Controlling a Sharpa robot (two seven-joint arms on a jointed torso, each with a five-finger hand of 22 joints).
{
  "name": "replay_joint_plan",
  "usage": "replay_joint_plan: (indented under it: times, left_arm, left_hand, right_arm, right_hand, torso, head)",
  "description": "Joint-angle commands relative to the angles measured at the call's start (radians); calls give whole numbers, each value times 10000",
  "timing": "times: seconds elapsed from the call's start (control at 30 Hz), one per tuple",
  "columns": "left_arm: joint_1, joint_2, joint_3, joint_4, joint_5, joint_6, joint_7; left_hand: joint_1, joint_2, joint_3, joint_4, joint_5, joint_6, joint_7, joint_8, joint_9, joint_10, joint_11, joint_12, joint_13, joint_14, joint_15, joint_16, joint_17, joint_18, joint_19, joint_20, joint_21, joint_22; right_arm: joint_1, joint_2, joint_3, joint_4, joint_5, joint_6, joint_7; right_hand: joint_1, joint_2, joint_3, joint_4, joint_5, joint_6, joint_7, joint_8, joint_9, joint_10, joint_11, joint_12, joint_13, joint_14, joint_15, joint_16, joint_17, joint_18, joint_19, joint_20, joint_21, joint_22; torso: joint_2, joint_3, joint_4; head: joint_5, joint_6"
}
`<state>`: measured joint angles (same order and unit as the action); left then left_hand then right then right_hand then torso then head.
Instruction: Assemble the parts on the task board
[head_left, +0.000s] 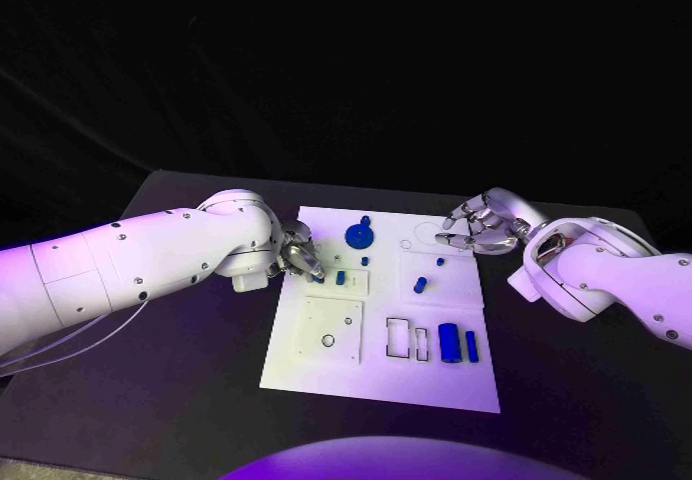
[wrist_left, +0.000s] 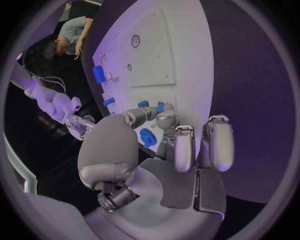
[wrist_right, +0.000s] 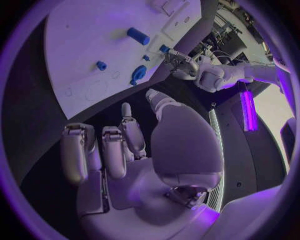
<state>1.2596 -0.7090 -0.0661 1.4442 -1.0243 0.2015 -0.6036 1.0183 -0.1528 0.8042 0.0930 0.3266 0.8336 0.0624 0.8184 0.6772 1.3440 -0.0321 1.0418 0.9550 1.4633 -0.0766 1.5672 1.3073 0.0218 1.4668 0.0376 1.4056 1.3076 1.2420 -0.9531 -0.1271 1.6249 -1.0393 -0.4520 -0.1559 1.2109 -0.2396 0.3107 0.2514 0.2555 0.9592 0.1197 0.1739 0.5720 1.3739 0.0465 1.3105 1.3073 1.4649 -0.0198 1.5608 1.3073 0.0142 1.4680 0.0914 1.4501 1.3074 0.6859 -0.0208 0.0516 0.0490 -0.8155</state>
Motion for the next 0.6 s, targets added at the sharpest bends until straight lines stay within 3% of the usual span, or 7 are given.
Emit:
replay_joint_plan:
  times: [0.03,0.5,0.6]
  left_arm:
    - [-14,2,-16,-8,209,99,-1]
    - [-13,95,-11,-128,372,34,155]
    - [-11,140,-8,-200,379,208,177]
  left_hand:
    - [16,112,1331,-1412,37,358,-269,51,17,75,-18,16,-1,1075,-75,36,2635,167,149,-73,22,2121]
    - [1,145,1351,-1449,-28,364,-274,62,11,92,-24,51,31,1075,-75,36,2635,167,148,-75,20,2121]
    - [-18,145,1378,-1559,84,409,-283,81,-4,148,-29,136,109,1075,-79,36,2635,164,156,-79,33,2126]
  right_arm:
    - [-17,10,0,-2,-35,98,26]
    - [-31,19,0,-3,-35,99,29]
    - [-32,20,0,-3,-35,101,30]
  right_hand:
    - [42,44,8,48,55,-65,-32,50,8,9,-77,10,151,983,-72,-45,2358,166,332,-84,-42,2077]
    - [42,44,8,48,55,-65,-32,50,8,9,-77,10,151,983,-72,-45,2358,166,332,-84,-42,2077]
    - [42,44,8,48,55,-65,-32,50,8,9,-77,10,151,983,-72,-45,2358,166,332,-84,-42,2077]
  torso:
    - [2,-1,-2]
    - [4,5,-7]
    - [4,6,-15]
  head:
    - [-3,5]
    - [-5,12]
    - [-17,0]
